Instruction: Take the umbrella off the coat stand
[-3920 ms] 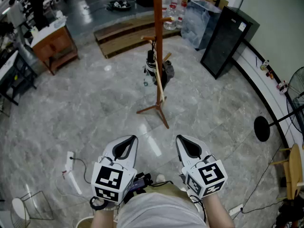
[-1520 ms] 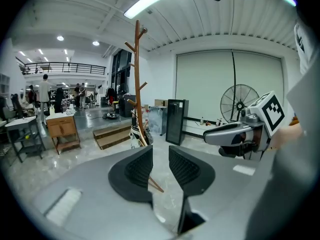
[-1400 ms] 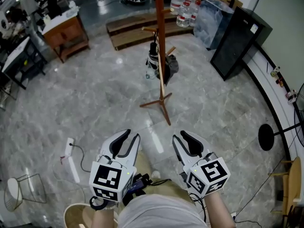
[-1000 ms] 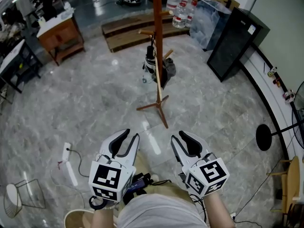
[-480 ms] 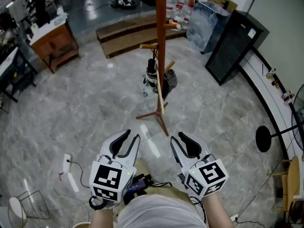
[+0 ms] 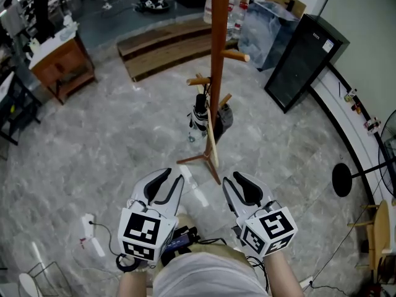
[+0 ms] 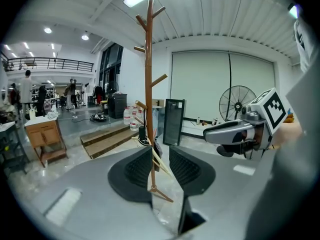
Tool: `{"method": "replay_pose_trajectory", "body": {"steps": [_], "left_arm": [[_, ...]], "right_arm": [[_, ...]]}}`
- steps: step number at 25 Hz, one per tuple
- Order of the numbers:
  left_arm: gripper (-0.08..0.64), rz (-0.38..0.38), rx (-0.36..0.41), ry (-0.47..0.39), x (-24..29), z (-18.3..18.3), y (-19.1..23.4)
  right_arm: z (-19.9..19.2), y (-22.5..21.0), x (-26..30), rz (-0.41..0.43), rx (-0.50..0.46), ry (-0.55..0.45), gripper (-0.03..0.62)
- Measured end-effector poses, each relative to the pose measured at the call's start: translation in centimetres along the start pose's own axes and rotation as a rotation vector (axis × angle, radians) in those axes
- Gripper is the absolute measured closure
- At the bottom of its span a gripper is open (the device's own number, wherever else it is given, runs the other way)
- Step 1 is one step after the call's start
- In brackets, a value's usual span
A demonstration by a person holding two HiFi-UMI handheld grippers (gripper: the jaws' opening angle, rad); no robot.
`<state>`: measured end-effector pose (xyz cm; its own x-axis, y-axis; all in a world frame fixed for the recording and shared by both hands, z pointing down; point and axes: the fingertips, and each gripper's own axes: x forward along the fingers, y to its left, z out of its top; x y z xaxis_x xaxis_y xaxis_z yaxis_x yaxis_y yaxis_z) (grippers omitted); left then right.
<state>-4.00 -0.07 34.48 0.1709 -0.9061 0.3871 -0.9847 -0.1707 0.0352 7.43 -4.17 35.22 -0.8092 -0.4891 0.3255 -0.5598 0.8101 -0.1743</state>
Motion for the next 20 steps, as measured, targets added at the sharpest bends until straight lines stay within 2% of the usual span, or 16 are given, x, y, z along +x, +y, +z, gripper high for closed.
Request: {"method": "replay_pose_trajectory", "body": {"steps": [20], "left_arm": [[0.454, -0.091, 0.028, 0.034, 6.0, 2.1, 9.1]], "right_arm": [[3.6, -1.4, 10.0, -0.084, 0.021, 0.015, 0.486]]}}
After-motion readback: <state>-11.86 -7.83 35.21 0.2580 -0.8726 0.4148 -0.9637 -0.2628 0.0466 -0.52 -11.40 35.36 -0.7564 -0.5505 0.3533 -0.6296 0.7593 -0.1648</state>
